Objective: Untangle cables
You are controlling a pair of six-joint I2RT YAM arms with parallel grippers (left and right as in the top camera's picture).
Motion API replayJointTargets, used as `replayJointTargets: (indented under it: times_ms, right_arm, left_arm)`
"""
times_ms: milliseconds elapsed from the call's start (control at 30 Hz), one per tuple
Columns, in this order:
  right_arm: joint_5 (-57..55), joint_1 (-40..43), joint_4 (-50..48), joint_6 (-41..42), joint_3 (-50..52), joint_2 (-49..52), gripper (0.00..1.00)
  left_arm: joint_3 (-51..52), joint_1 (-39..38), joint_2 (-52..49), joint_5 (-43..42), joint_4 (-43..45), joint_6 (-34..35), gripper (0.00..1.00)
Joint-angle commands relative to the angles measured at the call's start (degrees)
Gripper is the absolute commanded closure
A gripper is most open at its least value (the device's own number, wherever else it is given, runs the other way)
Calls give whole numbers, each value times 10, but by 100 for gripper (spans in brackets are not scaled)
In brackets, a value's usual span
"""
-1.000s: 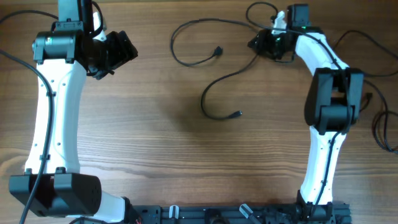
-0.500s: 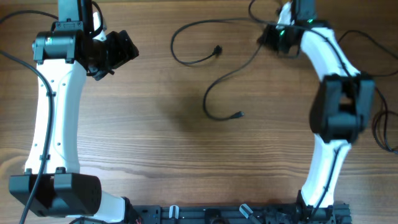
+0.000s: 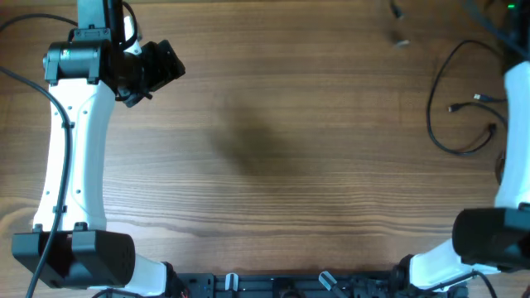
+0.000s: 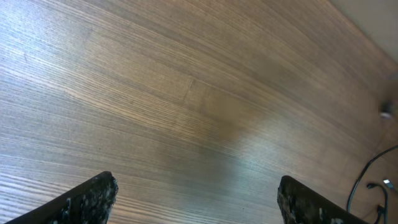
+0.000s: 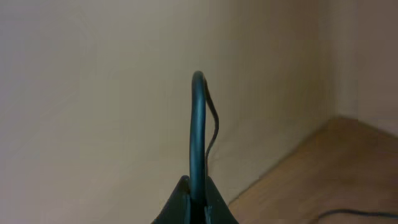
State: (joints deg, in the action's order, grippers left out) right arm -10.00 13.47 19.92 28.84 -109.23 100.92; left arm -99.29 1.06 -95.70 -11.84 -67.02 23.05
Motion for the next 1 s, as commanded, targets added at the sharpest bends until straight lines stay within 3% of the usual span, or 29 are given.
replayJointTargets:
  times_ms: [0,233,433,467,500,567,600,967]
  right_arm:
    - [-47,37,-21,44,4,32,96]
    - [-57,46,-18,41,4,101,96]
    - [15,45,23,39,4,165,95]
    - [31,45,28,31,4,177,91]
    - [47,44,38,26,4,190,75]
    - [56,44,61,20,4,206,21]
    - [67,44,75,7,4,212,0]
    - [172,44,291,-64,3,151,0]
  left_arm:
    - [1,-2,-5,-3,7,0,15]
    - [1,-2,-5,-3,19,0,16]
    - [1,-2,-5,-3,19,0,16]
    - [1,-2,-5,-3,19,0,16]
    - [1,-2,-5,-3,19,0,16]
    - [1,-2,-5,-3,19,0,16]
    - [1,-2,-5,-3,19,0,16]
    - [1,-2,-5,-3,19,0,15]
